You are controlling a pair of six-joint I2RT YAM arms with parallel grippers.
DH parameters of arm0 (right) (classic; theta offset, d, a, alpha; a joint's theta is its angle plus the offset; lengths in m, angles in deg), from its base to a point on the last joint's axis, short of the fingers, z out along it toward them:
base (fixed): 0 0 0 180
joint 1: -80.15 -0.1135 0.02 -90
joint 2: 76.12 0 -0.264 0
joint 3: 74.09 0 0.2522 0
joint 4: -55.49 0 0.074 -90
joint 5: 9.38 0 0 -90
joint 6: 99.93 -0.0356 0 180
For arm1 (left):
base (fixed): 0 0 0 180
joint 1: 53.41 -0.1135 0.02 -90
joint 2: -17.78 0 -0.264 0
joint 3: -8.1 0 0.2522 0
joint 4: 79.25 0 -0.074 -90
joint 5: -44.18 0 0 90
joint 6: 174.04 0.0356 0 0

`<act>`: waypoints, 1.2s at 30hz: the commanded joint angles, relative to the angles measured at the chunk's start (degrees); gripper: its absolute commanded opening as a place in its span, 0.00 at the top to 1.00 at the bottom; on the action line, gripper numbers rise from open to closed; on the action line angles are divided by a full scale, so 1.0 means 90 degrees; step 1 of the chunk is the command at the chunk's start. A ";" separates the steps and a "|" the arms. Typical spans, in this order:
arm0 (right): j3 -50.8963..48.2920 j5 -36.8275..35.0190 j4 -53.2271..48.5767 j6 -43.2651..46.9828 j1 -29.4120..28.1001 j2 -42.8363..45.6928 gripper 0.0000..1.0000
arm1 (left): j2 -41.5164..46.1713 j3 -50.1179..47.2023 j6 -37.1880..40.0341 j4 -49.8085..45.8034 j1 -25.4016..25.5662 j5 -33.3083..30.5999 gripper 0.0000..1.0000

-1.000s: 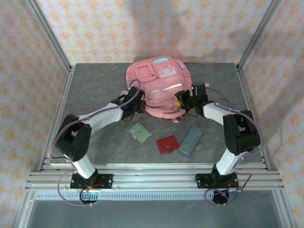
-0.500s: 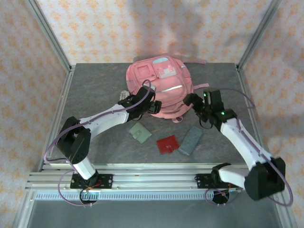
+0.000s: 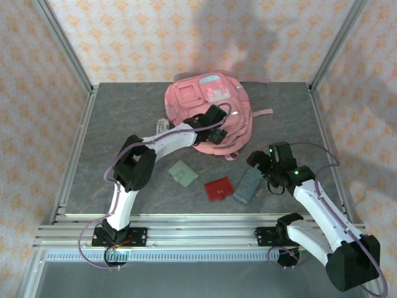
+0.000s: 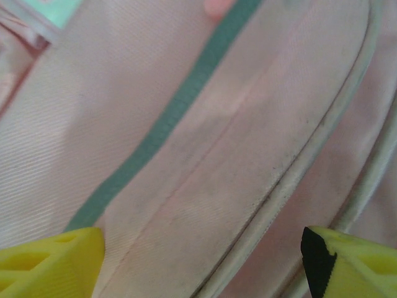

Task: Pack the student bag

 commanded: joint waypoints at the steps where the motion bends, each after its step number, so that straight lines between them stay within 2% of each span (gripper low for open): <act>1: -0.0117 0.0006 -0.0080 -0.0191 -0.0076 0.0233 0.06 | -0.0280 0.0539 0.0710 -0.0345 0.0005 -0.0647 0.15; 4: -0.0190 0.0073 -0.0094 -0.0254 -0.0081 0.0338 0.06 | -0.0652 0.0851 0.0830 -0.0270 0.0005 -0.1063 0.21; 5: -0.0212 0.0110 -0.0080 -0.0272 -0.0082 0.0363 0.07 | -0.0752 0.0920 0.0877 -0.0233 0.0005 -0.1184 0.30; 8: -0.0278 0.0235 -0.0065 -0.0316 -0.0109 0.0406 0.08 | -0.0974 0.1086 0.1004 -0.0150 -0.0013 -0.1240 0.69; 11: -0.0363 0.0282 -0.0081 -0.0338 -0.0169 0.0430 0.08 | -0.1074 0.1184 0.1070 -0.0079 -0.0053 -0.1109 0.95; 12: -0.0385 0.0303 -0.0101 -0.0343 -0.0187 0.0438 0.08 | -0.1104 0.1248 0.1068 -0.0093 -0.0071 -0.1068 1.00; 16: -0.0410 0.0325 -0.0221 -0.0333 -0.0235 0.0470 0.09 | -0.1017 0.1561 0.1028 -0.0238 -0.0102 -0.1055 1.00; 22: -0.0316 -0.0109 -0.0932 -0.0359 -0.0526 0.0292 0.00 | -0.0595 0.2383 0.0855 -0.0618 -0.0205 -0.1001 1.00; 28: -0.0421 -0.0538 -0.0667 -0.0885 -0.1418 0.0099 0.00 | -0.0329 0.3030 0.0702 -0.0829 -0.0275 -0.0993 1.00; 36: -0.0390 -0.1093 -0.0021 -0.1714 -0.2672 -0.1280 0.00 | -0.0393 0.3711 0.0517 -0.0921 -0.0351 -0.1164 1.00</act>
